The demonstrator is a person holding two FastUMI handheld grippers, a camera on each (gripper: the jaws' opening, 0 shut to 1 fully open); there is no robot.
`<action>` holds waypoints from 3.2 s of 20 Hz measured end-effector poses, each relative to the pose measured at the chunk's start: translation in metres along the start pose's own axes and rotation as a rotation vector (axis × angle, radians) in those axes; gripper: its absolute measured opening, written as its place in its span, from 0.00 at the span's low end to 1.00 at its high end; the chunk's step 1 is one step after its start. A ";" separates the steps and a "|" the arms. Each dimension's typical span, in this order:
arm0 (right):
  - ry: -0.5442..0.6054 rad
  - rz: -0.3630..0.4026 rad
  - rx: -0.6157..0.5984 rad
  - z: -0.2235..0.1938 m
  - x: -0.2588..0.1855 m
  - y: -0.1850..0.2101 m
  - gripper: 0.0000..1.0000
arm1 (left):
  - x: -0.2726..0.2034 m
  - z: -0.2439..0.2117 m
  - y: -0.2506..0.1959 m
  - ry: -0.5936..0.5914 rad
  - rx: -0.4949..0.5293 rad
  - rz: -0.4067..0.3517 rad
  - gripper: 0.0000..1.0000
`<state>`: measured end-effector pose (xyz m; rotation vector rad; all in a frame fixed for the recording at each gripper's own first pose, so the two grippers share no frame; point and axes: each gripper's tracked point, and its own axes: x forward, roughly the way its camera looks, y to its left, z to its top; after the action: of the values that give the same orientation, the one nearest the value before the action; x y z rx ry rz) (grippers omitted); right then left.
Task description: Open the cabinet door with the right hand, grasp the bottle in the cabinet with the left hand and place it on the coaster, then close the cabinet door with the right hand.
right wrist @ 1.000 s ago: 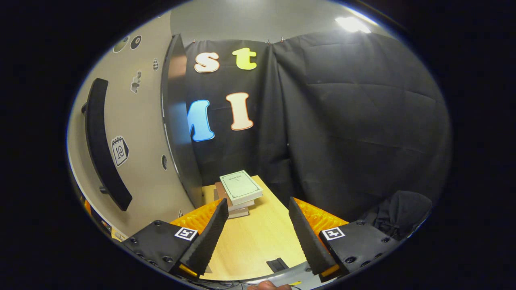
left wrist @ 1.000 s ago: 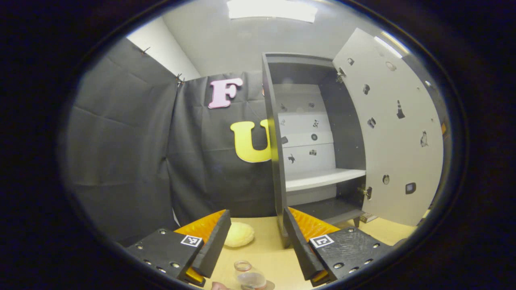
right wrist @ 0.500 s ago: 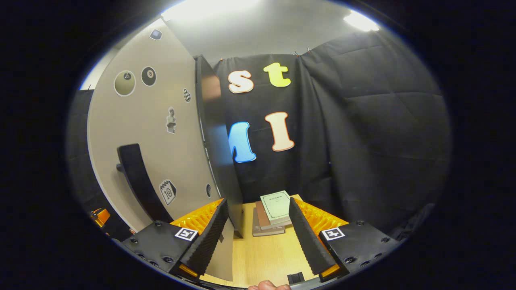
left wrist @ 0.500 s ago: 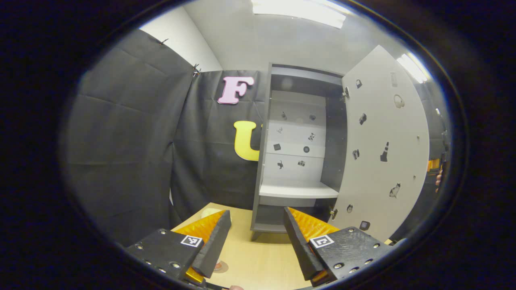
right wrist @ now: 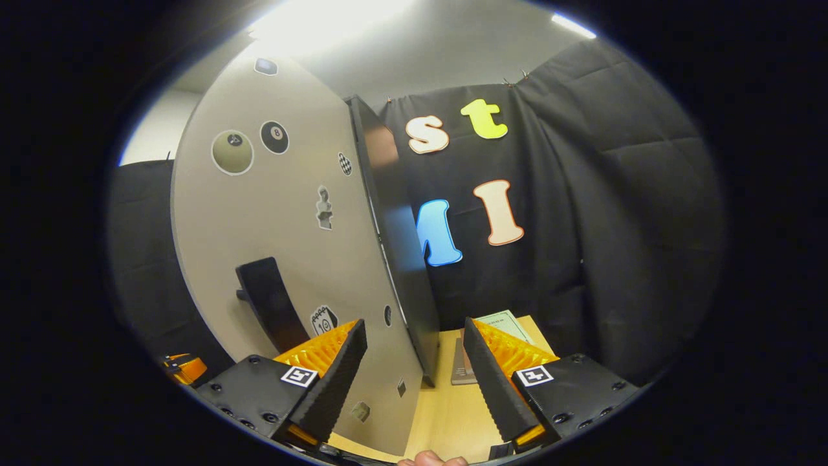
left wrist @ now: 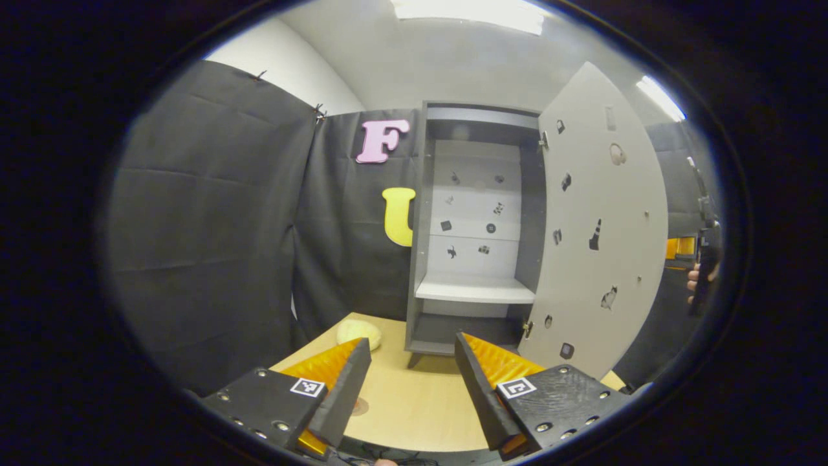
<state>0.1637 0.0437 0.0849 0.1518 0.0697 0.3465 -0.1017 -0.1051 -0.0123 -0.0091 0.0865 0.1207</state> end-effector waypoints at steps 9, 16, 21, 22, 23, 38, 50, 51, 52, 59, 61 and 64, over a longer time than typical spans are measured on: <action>-0.048 -0.127 -0.031 0.008 -0.007 0.021 0.97 | 0.028 0.018 0.032 -0.009 0.009 -0.071 0.82; -0.040 -0.109 -0.075 -0.001 0.005 0.081 0.92 | 0.054 0.013 0.062 0.012 -0.030 -0.112 0.82; -0.036 -0.067 -0.087 -0.010 0.026 0.128 0.98 | 0.068 0.013 0.093 0.011 -0.039 -0.107 0.82; -0.030 -0.065 -0.102 -0.012 0.030 0.135 0.98 | 0.070 0.012 0.100 0.010 -0.042 -0.102 0.82; -0.025 -0.063 -0.122 -0.013 0.035 0.142 0.98 | 0.073 0.012 0.107 0.012 -0.044 -0.095 0.82; 0.020 0.130 -0.192 -0.025 0.137 0.272 0.98 | 0.105 0.001 0.195 0.036 -0.070 -0.024 0.82; -0.022 -0.223 -0.163 -0.028 0.048 0.106 0.98 | 0.141 0.006 0.103 0.030 -0.082 -0.210 0.79; -0.026 -0.248 -0.147 -0.028 0.037 0.088 0.98 | 0.139 0.014 0.091 0.016 -0.071 -0.206 0.79; -0.027 -0.263 -0.132 -0.029 0.028 0.072 0.98 | 0.136 0.021 0.082 0.000 -0.060 -0.199 0.79; -0.048 -0.302 -0.164 -0.018 -0.025 -0.008 0.98 | 0.099 0.032 -0.012 -0.022 -0.089 -0.165 0.81; -0.050 -0.273 -0.194 -0.015 -0.029 -0.018 0.98 | 0.089 0.036 -0.027 -0.022 -0.091 -0.154 0.84; -0.037 -0.205 -0.212 -0.020 -0.029 -0.023 0.98 | 0.075 0.038 -0.039 -0.043 -0.064 -0.115 0.88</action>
<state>0.1425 0.0150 0.0626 -0.0586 0.0111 0.1443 -0.0192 -0.1345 0.0189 -0.0753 0.0395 0.0084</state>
